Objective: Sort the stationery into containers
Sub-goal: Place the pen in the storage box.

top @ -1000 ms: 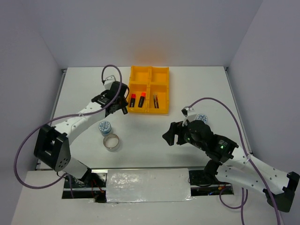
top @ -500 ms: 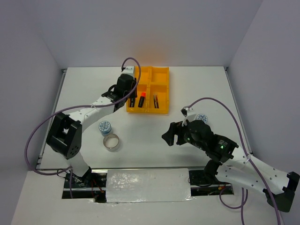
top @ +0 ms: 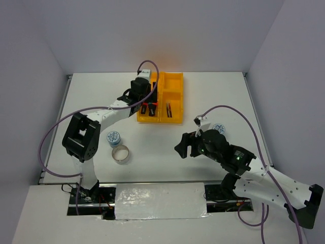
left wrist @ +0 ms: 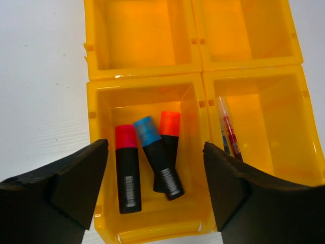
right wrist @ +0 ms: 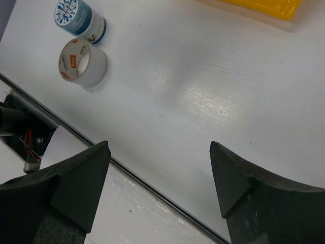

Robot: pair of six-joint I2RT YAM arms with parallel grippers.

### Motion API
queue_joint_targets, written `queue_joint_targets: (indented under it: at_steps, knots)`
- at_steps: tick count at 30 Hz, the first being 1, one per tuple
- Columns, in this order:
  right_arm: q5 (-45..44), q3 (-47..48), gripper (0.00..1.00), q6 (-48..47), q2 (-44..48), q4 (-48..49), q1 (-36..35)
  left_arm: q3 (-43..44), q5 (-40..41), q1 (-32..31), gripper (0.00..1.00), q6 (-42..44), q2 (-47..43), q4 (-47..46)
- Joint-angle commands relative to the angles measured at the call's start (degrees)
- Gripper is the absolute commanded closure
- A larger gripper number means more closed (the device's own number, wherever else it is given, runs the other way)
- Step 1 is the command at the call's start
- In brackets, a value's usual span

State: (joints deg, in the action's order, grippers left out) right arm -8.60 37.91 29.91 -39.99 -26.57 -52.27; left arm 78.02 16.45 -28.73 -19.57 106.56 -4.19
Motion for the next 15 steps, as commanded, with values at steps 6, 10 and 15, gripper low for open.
queue_joint_targets:
  at_steps: [6,10,15]
  knots:
    - [0.0,1.2,0.12,-1.5,-2.0,4.8,-0.4,0.4,5.9,0.3,0.01,-6.1,-12.7,6.4]
    - [3.8,2.1,0.12,-1.8,-10.8,8.7,-0.9,2.9,12.2,0.3,0.01,-12.6,-24.3,23.3]
    - [4.1,8.9,0.13,-0.5,-26.8,14.2,-6.2,2.9,22.7,0.4,0.01,-18.7,-38.7,45.7]
